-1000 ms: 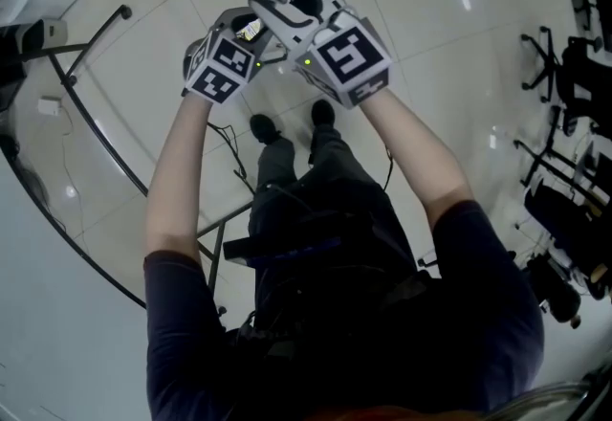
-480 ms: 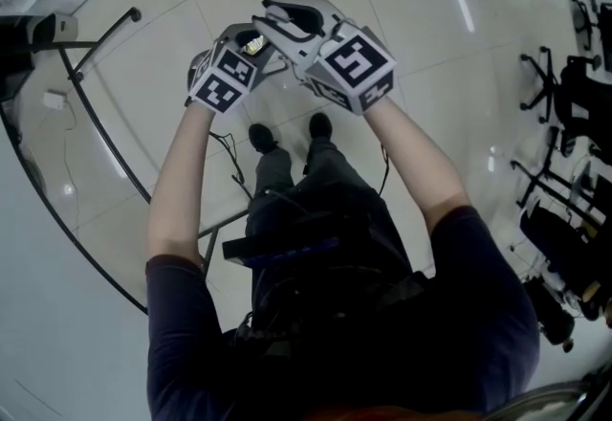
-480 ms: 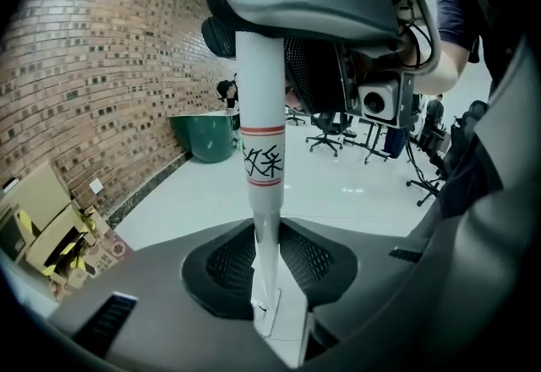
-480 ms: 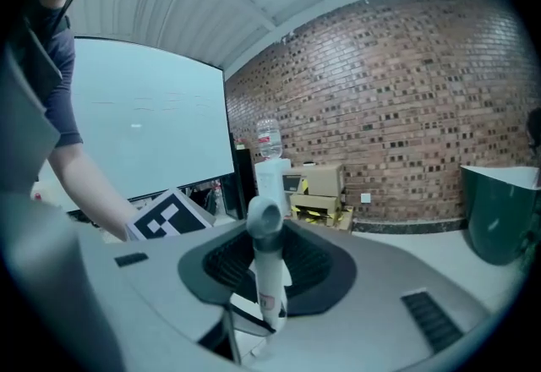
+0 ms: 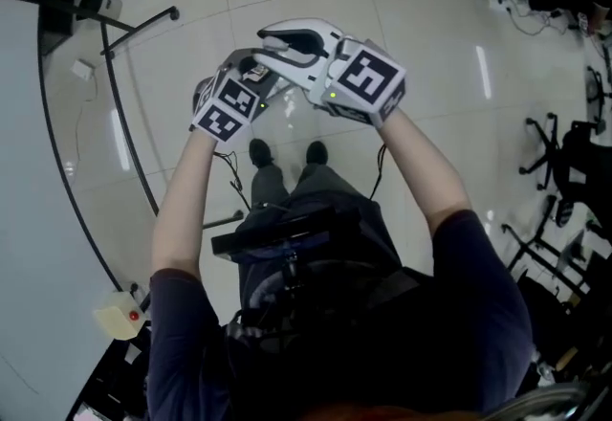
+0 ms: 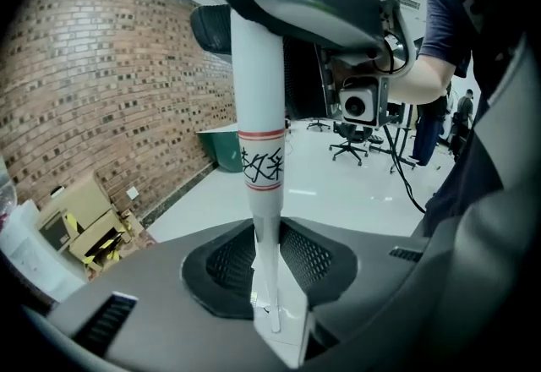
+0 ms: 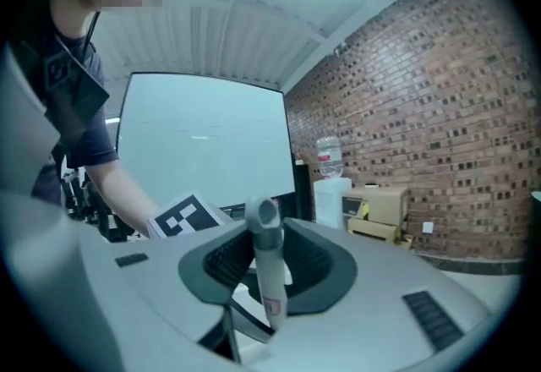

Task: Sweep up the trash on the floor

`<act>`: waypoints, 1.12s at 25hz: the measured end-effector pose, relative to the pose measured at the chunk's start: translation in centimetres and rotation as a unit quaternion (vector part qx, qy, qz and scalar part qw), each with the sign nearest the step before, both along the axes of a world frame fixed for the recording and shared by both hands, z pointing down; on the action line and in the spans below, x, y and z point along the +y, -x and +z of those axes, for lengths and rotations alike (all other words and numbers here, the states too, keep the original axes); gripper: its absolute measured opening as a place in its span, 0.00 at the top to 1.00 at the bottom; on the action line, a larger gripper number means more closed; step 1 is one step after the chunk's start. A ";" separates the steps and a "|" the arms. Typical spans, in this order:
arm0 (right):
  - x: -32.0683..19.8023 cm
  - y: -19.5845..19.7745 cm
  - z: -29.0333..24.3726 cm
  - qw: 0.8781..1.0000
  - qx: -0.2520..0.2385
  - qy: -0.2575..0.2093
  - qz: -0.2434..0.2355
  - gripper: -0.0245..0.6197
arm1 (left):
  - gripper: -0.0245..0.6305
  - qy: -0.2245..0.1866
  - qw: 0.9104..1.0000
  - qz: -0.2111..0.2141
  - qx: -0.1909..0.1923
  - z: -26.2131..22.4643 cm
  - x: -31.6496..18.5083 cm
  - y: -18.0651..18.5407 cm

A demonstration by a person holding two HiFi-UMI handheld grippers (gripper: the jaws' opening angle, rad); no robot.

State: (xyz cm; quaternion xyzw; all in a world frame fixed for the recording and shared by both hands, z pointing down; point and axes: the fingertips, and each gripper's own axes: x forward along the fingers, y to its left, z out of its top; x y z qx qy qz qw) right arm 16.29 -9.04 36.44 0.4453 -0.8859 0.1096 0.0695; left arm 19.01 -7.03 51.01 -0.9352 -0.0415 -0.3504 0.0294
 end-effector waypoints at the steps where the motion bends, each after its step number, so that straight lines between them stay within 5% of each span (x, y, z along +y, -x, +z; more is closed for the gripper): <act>1: 0.5 0.5 -1.1 1.000 -0.005 -0.009 -0.021 0.78 | 0.83 -0.004 1.000 -0.009 0.008 -1.1 0.4 0.3; 7: 2.8 3.4 -6.4 0.992 -0.029 -0.048 -0.117 0.78 | 0.83 -0.004 0.996 -0.057 0.062 -6.2 2.5 2.1; 13: 3.5 7.4 -6.0 0.986 0.004 -0.037 -0.164 0.78 | 0.83 0.007 0.992 -0.067 0.105 -6.3 3.0 4.7; 24: 3.8 7.9 -6.8 0.987 0.043 -0.002 -0.152 0.78 | 0.83 0.042 0.982 -0.051 0.175 -8.4 3.9 5.0; 28: 4.5 7.7 -8.8 0.984 0.006 -0.016 -0.177 0.78 | 0.83 0.055 0.982 -0.044 0.177 -10.0 4.6 4.7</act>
